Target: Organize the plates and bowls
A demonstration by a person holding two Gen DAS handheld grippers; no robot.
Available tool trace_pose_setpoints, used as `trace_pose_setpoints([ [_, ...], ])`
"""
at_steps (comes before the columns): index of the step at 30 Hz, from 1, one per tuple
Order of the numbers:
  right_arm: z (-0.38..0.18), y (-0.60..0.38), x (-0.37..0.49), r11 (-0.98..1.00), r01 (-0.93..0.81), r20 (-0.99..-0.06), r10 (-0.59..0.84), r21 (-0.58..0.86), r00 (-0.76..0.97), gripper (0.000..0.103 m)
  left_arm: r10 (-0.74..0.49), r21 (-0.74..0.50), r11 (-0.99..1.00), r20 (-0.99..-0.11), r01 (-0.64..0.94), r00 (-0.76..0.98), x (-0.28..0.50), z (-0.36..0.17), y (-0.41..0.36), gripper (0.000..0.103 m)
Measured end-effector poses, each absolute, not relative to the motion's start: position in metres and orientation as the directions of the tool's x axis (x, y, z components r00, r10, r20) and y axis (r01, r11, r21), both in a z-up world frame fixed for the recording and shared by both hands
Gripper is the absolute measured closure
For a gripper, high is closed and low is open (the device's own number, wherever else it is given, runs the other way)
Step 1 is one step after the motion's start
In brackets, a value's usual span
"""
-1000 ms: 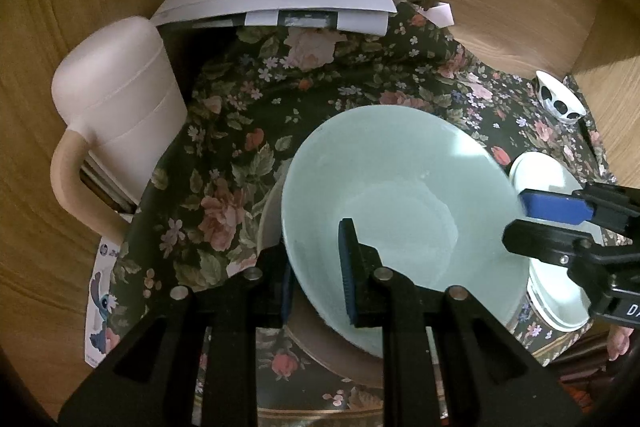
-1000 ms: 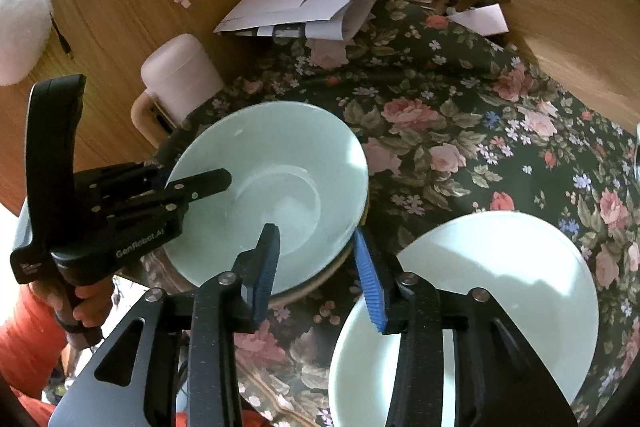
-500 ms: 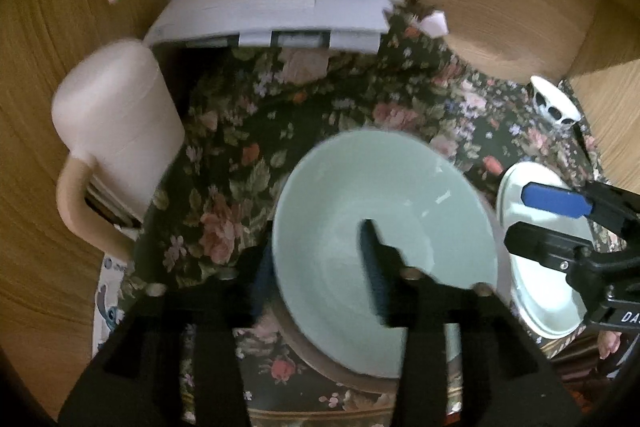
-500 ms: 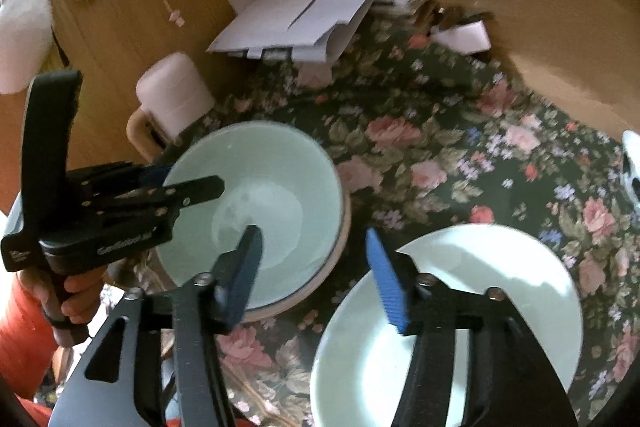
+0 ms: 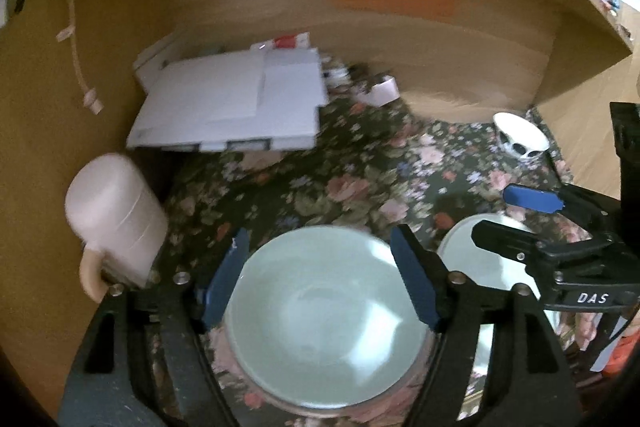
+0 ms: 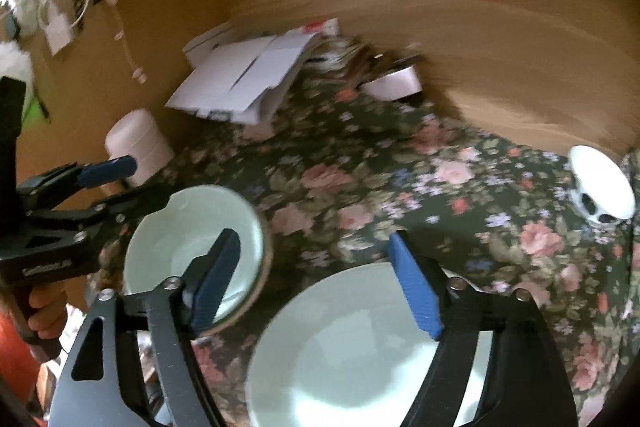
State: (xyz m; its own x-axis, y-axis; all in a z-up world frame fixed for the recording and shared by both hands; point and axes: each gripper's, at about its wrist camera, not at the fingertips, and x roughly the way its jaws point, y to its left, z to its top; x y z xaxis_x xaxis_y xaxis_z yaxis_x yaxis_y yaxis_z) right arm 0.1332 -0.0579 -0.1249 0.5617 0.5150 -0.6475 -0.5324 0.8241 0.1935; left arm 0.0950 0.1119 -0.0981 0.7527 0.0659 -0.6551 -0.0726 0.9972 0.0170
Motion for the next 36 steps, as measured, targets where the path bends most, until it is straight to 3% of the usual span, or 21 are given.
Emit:
trace_pose_setpoints([
  [17,-0.105,-0.189,0.186,0.952,-0.268,-0.619,0.301,0.148,0.726,0.025,-0.099,0.004,0.991,-0.658,0.135,0.747,0.179,-0.087,0.004,0.026],
  [36,-0.148,-0.304,0.273,0.980,0.057,-0.701,0.097,0.193,0.706,0.025,-0.119,0.042,0.978,-0.684,0.202,0.720,0.294,-0.119,-0.078,0.026],
])
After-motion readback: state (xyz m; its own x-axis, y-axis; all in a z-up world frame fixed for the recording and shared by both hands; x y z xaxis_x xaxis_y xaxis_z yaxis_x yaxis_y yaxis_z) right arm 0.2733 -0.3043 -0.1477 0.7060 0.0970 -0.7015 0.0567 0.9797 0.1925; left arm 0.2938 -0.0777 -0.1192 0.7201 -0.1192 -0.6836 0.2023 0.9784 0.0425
